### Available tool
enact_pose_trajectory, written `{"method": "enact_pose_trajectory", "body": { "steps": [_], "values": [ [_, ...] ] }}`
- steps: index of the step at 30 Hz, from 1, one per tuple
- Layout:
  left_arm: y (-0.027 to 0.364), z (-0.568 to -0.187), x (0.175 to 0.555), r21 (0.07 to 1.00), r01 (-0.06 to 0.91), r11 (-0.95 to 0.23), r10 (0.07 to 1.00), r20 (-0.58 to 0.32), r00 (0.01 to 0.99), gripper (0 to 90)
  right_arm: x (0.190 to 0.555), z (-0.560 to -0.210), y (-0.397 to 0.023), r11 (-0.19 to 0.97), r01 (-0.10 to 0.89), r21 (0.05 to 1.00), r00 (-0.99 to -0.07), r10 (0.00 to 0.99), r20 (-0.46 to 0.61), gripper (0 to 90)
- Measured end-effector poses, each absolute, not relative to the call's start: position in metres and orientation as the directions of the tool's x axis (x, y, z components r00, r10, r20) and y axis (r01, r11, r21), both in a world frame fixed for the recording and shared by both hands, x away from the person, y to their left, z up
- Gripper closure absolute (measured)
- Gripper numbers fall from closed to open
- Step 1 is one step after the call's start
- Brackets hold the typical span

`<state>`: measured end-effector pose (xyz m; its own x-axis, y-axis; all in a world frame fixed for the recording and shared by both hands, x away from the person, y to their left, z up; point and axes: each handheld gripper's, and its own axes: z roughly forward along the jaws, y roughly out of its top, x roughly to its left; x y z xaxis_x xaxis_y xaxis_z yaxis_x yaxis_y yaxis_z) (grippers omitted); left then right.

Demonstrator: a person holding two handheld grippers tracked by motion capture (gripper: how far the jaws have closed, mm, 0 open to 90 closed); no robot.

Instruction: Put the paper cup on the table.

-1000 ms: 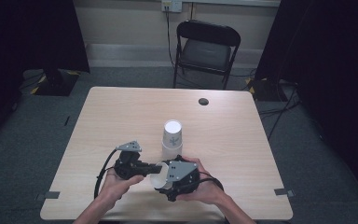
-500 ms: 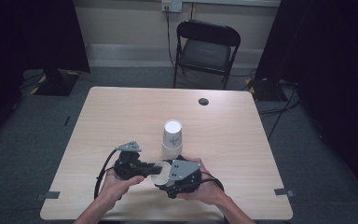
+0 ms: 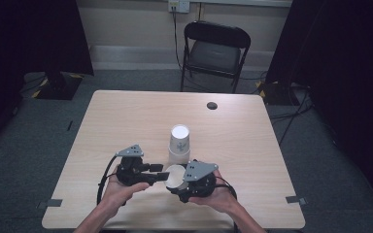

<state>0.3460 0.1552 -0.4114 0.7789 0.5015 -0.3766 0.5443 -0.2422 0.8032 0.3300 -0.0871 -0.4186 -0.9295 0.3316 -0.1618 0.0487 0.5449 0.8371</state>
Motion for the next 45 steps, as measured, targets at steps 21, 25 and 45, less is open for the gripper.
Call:
{"method": "enact_pose_trajectory", "body": {
  "steps": [21,25,45],
  "values": [
    [0.182,-0.411,0.344,0.847,0.482,-0.223,0.661,-0.232,0.713,19.5,0.344,-0.412,-0.135,0.397,0.198,0.896,-0.867,0.498,-0.029,27.4],
    [0.192,-0.413,0.343,0.844,0.487,-0.225,0.681,-0.221,0.698,17.5,0.348,-0.41,-0.144,0.37,0.215,0.904,-0.845,0.534,-0.017,27.2],
    [0.224,-0.421,0.345,0.845,0.487,-0.223,0.758,-0.164,0.631,15.8,0.389,-0.409,-0.175,0.247,0.274,0.93,-0.713,0.701,0.024,26.7]
  ]
}}
